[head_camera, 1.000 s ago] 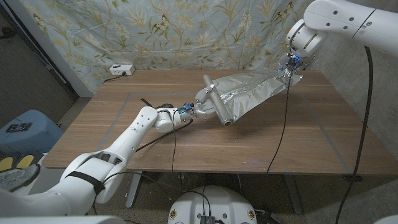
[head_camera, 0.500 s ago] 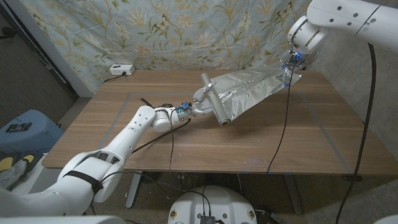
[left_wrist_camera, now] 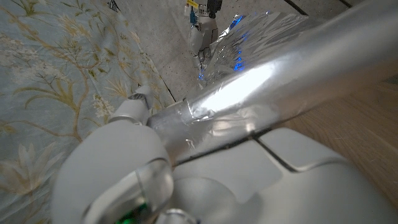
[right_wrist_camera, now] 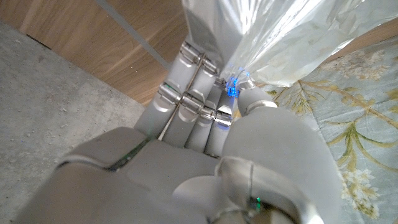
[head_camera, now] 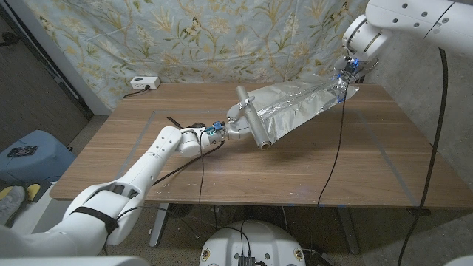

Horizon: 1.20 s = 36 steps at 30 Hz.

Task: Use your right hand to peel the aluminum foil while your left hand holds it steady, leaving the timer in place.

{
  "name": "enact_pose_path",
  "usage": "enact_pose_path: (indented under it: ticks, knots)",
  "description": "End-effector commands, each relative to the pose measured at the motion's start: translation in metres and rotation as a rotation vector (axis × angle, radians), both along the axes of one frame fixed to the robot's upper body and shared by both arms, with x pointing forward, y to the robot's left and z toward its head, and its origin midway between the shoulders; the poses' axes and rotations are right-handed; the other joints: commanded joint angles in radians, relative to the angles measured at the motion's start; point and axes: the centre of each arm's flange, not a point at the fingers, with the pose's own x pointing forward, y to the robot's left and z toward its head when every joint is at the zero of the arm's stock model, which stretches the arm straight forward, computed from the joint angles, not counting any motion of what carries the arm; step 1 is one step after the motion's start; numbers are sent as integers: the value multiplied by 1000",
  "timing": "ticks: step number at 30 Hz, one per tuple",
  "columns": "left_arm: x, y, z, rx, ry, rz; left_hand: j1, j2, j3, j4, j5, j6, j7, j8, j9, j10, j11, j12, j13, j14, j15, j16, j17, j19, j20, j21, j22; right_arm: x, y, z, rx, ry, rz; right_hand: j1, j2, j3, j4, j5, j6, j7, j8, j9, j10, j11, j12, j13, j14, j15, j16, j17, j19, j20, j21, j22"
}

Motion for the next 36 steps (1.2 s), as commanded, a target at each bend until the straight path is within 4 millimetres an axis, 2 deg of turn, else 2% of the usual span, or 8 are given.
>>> enact_pose_path:
  ticks: [1, 13, 24, 36]
  knots:
    - [-4, 5, 0, -4, -11, 3, -4, 10, 0, 0, -2, 1, 2, -3, 2, -4, 2, 4, 4, -5, 0, -1, 0, -3, 6, -4, 2, -10, -10, 8, 6, -20, -33, 15, 19, 12, 7, 6, 2, 0, -1, 2, 0, -2, 6, 3, 4, -4, -1, 2, -6, 0, 6, 6]
    - [-7, 1, -1, -2, -13, -2, -5, 10, -1, 0, -3, 2, 1, -2, 2, -5, 3, 4, 3, -6, 3, -1, -1, -5, 5, -7, 2, -16, -16, 11, 4, -30, -39, 14, 20, 13, 11, 6, 3, 0, -3, 7, -1, -4, 6, 3, 2, -3, -3, 4, -10, 0, 9, 6]
    - [-8, 6, -4, -10, -5, 4, -7, 11, -1, 1, -3, 7, 5, -1, 3, -4, 2, 5, 2, -6, 1, -1, -1, -3, 6, -9, 2, -8, -6, 9, -2, -23, -16, 15, 20, 13, 11, 6, 1, 0, -6, 8, -3, -4, 7, 3, 1, -4, -4, 6, -12, 0, 12, 6]
    - [-6, 7, -3, -3, -5, 9, -9, 12, 0, 2, -4, 7, 4, -2, 3, -5, 2, 5, 1, -5, 2, -1, -1, -3, 7, -11, 2, -5, -12, 14, 7, -27, -25, 14, 21, 14, 15, 6, 1, 1, -9, 10, -7, -6, 7, 7, 1, -3, -5, 7, -16, 0, 15, 6]
